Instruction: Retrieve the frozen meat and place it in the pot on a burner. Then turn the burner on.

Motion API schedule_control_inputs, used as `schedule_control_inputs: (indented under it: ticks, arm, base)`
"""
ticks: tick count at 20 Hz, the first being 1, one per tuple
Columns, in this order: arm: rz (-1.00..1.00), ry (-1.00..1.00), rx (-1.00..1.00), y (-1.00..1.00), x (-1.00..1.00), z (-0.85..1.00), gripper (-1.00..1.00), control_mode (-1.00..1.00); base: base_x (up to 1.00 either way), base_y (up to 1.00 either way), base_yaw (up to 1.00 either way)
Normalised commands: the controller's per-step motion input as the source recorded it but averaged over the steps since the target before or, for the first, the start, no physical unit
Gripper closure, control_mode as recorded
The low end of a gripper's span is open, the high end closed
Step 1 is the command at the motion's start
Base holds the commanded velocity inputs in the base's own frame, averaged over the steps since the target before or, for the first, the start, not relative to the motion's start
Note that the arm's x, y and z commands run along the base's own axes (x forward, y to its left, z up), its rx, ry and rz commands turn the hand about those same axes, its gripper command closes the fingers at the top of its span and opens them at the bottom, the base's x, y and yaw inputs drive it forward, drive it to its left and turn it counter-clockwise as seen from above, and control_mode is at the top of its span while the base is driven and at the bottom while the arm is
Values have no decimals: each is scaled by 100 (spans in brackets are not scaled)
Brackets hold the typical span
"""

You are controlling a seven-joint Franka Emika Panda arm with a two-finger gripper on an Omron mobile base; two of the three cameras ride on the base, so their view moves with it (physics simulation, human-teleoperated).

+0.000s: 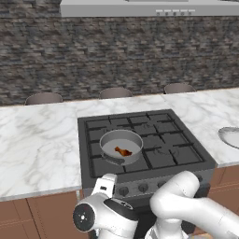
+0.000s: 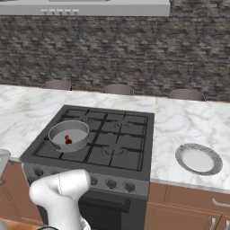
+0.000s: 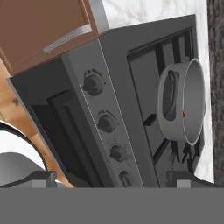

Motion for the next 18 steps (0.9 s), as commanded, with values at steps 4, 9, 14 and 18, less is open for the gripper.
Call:
schedule_control_inputs:
  ticks: [4, 9, 14, 18]
  arm:
    - [0, 1, 0, 0, 0, 0, -100, -100]
    - [0, 0, 0, 0, 0, 0, -100, -100]
    - [0, 0, 0, 0, 0, 0, -100, -100]
    - [0, 0, 0, 0, 0, 0, -100, -100]
  base:
    - [0, 0, 0]
    - [0, 0, 0]
    - [0, 0, 0]
    - [0, 0, 0]
